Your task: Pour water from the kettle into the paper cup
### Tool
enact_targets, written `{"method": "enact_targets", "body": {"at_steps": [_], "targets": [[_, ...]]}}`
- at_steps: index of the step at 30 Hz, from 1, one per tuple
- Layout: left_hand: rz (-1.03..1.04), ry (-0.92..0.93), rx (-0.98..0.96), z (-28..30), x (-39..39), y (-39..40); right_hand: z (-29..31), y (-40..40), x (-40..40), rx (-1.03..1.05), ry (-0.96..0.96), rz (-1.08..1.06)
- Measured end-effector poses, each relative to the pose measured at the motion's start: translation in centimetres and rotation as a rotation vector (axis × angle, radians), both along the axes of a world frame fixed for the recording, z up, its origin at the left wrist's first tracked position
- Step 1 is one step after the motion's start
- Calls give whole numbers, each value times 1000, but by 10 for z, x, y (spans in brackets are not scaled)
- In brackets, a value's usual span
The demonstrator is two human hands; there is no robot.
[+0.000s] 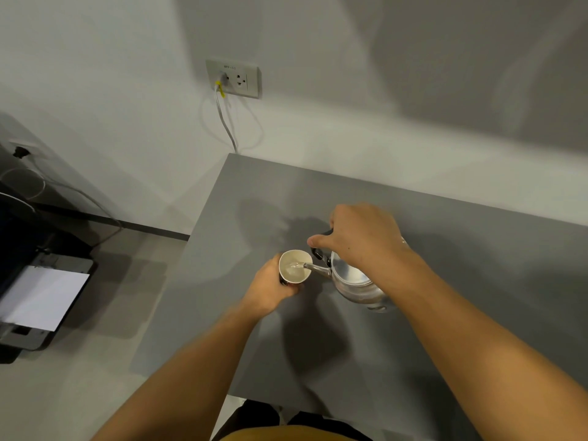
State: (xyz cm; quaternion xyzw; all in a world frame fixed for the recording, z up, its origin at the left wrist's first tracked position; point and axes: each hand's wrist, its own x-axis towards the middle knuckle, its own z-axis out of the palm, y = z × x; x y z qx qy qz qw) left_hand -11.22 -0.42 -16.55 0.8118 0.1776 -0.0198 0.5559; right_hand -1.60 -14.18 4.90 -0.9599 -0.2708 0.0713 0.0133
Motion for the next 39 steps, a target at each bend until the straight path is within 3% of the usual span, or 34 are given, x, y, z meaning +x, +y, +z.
{"method": "enact_targets", "body": {"at_steps": [39], "targets": [[1,7,2,-2,0,-1,1,16,5,-69,28,26]]}}
